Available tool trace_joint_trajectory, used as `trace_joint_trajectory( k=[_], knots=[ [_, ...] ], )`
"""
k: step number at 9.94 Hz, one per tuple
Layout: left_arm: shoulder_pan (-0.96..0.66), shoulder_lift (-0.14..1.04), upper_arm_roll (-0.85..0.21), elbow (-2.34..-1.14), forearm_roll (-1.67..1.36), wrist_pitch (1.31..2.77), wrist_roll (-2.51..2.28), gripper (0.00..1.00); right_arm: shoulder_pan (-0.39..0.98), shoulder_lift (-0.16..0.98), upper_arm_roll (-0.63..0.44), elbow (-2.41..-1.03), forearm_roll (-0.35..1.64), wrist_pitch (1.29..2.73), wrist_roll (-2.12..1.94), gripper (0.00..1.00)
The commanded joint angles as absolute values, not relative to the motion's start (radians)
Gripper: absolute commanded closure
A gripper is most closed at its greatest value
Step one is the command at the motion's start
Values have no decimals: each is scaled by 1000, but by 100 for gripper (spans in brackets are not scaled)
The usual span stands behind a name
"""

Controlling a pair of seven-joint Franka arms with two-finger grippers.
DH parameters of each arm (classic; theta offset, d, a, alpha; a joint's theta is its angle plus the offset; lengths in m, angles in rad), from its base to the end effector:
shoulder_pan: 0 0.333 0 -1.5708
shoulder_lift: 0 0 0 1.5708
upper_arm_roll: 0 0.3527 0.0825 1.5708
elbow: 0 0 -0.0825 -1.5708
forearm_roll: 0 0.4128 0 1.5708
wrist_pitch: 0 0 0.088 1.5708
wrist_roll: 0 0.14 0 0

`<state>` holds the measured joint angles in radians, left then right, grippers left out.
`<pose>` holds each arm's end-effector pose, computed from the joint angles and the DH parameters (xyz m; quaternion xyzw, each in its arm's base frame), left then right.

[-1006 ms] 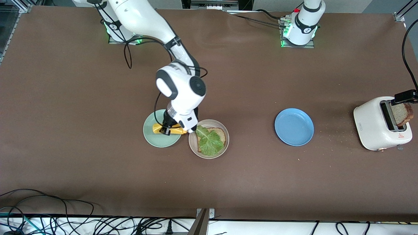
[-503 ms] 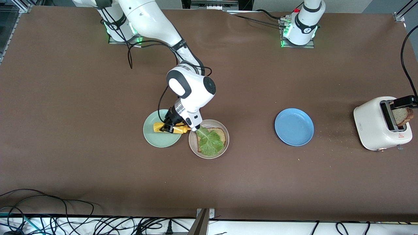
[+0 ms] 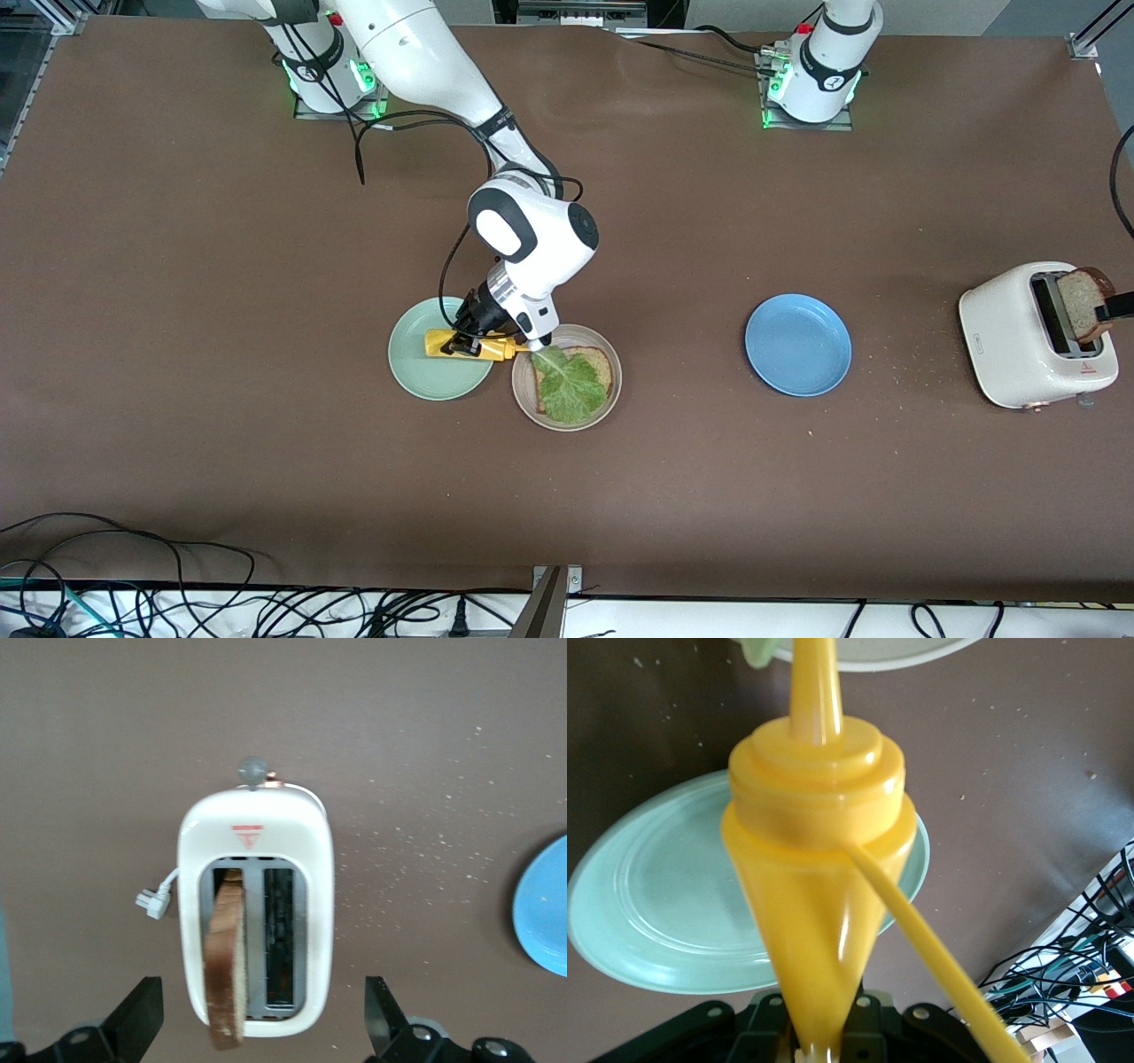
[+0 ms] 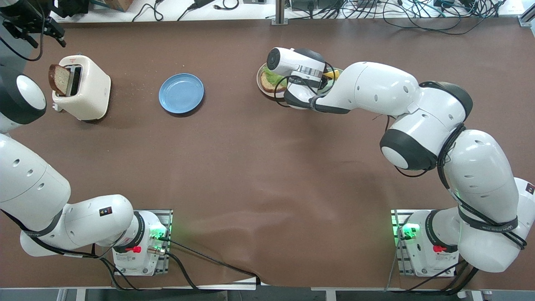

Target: Make sandwich on beige plate with both arms

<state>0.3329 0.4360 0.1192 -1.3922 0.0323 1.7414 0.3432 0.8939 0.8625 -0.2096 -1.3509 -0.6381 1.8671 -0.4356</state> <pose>0.6511 0.3054 0.4475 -0.9972 -0.0465 0.0545 0.0217 0.6064 0.4519 0.1942 0.6825 0.6168 -0.1104 0.3763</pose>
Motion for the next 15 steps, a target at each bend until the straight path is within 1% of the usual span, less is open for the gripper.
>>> trace_joint_trajectory(
  k=[1, 3, 5, 7, 8, 9, 10, 12, 13, 15],
  knots=[
    [371, 477, 110, -1385, 57, 1758, 380, 0, 899, 851, -221, -1339, -657, 1850, -433, 100],
    [374, 477, 110, -1413, 51, 1759, 380, 0, 867, 801, -235, -1338, -619, 1842, -480, 100],
    [394, 465, 109, -1503, 49, 1843, 380, 0, 845, 741, -273, -1338, -540, 1842, -611, 100],
    [399, 454, 109, -1532, 49, 1867, 383, 0, 807, 677, -339, -1339, -392, 1842, -766, 100],
    [402, 454, 109, -1554, 49, 1894, 383, 8, 780, 640, -389, -1339, -277, 1844, -857, 100],
    [413, 453, 109, -1568, 49, 1911, 383, 22, 731, 617, -428, -1341, -127, 1842, -949, 100],
    [413, 451, 109, -1566, 49, 1911, 382, 47, 677, 601, -461, -1348, -3, 1842, -1060, 100],
    [413, 451, 107, -1562, 57, 1904, 383, 95, 553, 594, -482, -1348, 212, 1806, -1257, 100],
    [410, 451, 106, -1556, 60, 1895, 383, 100, 479, 594, -482, -1351, 318, 1778, -1354, 100],
    [396, 451, 101, -1517, 61, 1844, 370, 100, 331, 595, -480, -1399, 554, 1715, -1574, 100]
  ],
)
